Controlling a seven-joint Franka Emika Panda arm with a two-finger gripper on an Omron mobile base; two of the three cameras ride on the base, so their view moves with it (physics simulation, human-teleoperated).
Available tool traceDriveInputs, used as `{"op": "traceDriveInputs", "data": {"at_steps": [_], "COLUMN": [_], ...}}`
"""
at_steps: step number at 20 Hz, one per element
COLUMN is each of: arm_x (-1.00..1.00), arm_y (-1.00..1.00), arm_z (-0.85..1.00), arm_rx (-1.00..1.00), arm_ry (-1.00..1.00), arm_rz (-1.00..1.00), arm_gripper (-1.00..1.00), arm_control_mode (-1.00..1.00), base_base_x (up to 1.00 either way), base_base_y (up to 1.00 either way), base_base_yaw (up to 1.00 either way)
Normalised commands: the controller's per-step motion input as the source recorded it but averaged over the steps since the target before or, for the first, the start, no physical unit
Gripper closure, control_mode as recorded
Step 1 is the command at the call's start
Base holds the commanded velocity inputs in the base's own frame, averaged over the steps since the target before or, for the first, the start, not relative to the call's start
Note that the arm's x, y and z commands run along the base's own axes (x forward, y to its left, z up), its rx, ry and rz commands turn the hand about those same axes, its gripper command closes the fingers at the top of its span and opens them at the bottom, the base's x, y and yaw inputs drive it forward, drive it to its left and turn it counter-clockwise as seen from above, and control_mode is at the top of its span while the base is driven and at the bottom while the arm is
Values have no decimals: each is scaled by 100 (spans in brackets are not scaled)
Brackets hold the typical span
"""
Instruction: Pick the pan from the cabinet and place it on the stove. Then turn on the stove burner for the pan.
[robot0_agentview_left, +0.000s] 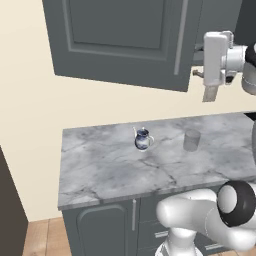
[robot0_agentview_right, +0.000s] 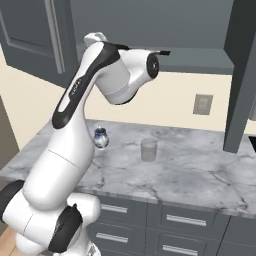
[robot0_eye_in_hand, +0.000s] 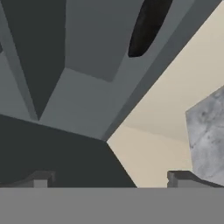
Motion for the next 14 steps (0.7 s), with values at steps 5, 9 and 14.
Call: {"op": "traceDriveInputs", "data": {"at_steps": [5,9,14], "arm_x": [7,-18,-55], "arm_y": [33,42,44], "arm_z": [0,0,0], "arm_rx": [0,0,0], "arm_ry": [11,4,0], "arm_rz": [12,11,9], "arm_gripper": [-100,-100,-100], "arm_control_mode": [-100,-100,-100], "base_base_x": [0,0,0], "base_base_y": [0,0,0], "base_base_yaw": [0,0,0]}}
